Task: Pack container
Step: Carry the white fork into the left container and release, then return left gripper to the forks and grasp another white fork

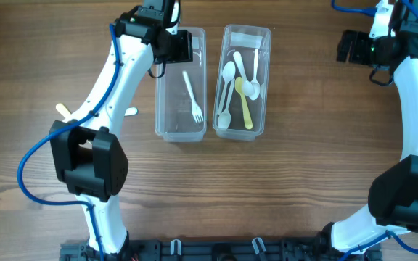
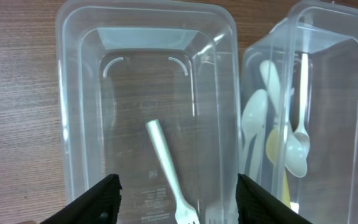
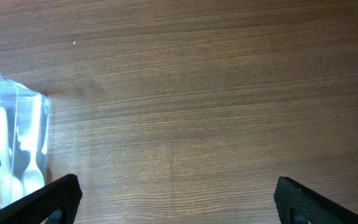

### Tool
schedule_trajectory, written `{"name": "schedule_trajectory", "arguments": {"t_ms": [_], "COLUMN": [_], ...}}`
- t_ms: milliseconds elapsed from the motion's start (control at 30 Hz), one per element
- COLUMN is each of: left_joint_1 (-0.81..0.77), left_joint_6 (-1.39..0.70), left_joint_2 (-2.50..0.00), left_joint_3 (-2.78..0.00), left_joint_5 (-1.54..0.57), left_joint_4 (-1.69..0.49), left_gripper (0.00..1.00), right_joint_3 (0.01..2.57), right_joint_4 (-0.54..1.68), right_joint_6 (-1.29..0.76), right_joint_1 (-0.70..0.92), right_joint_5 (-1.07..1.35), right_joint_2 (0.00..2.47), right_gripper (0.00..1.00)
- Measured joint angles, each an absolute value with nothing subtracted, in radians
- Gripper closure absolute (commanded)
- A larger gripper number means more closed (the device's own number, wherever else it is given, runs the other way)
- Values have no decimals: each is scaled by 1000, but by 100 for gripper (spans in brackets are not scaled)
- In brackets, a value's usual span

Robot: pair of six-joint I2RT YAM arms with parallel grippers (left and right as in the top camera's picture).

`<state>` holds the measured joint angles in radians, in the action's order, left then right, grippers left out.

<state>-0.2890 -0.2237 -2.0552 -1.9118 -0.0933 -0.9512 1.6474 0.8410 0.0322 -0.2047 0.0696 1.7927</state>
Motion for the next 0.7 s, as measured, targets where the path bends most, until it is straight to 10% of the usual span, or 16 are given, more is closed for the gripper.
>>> {"name": "schedule_trajectory", "arguments": {"t_ms": [167, 700], "left_joint_1": [-241, 167], "left_joint_6": [-217, -56], "left_joint_2": [-2055, -2047], "left_joint_3": [-1912, -1912], "left_joint_5": [-35, 52], "left_joint_4": [-952, -1145], "left_gripper": [21, 14], "right_joint_3": [1647, 1647], "right_joint_4": [841, 841], "right_joint_6": [33, 32], "right_joint_1": [-205, -205], "right_joint_5": [70, 70], "right_joint_2": [1793, 1793], "right_gripper": [0, 0]}}
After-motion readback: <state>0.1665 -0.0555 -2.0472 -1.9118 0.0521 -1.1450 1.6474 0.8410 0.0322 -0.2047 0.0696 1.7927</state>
